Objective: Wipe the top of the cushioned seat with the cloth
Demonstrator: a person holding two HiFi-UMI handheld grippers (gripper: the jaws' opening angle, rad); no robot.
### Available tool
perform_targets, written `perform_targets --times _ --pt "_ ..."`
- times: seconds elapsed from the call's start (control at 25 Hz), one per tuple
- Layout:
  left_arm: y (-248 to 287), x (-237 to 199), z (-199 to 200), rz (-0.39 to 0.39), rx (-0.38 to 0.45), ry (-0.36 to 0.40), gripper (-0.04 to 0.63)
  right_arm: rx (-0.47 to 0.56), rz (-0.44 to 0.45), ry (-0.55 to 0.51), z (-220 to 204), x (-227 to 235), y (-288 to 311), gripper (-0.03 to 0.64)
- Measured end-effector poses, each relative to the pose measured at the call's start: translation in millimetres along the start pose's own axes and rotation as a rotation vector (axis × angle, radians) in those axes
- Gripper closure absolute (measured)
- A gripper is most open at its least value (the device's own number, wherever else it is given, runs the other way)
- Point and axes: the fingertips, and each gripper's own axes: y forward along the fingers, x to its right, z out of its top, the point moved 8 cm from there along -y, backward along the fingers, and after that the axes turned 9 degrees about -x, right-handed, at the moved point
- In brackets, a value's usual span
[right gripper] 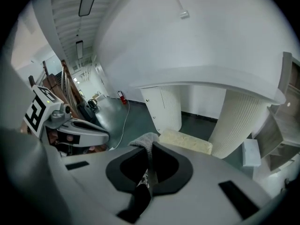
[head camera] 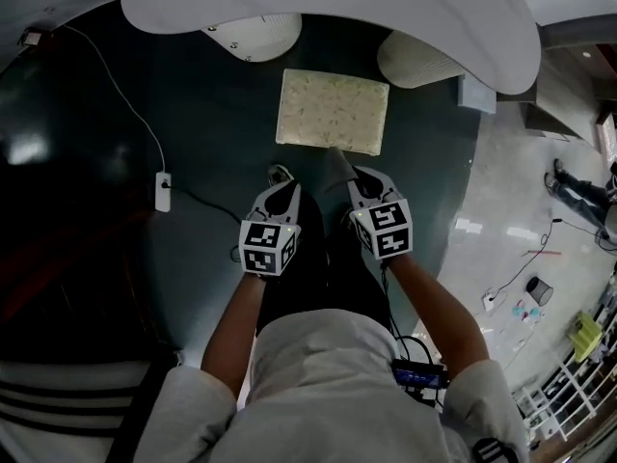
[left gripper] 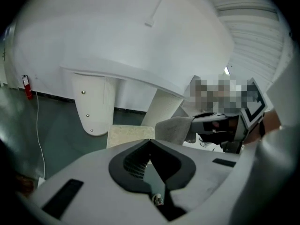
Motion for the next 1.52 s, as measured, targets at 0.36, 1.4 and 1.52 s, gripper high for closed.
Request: perform_targets --times 0.36,1.4,1.52 --pt "72.7 -95.5 -25.5 0.003 -0.082 -0.017 0.581 -0.059 -0.042 -0.078 -5.0 -26.0 115.1 0.603" --pt "155.8 -265.7 -89.0 0.12 -0.176 -0.064 0.581 -0.188 -0.112 -0.186 -45.2 -33.4 355.9 0.603" --pt "159.7 -265.9 -91.2 0.11 -0.184 -0.048 0.581 -0.202 -0.119 -0.19 -46.6 -32.6 368.7 0.603"
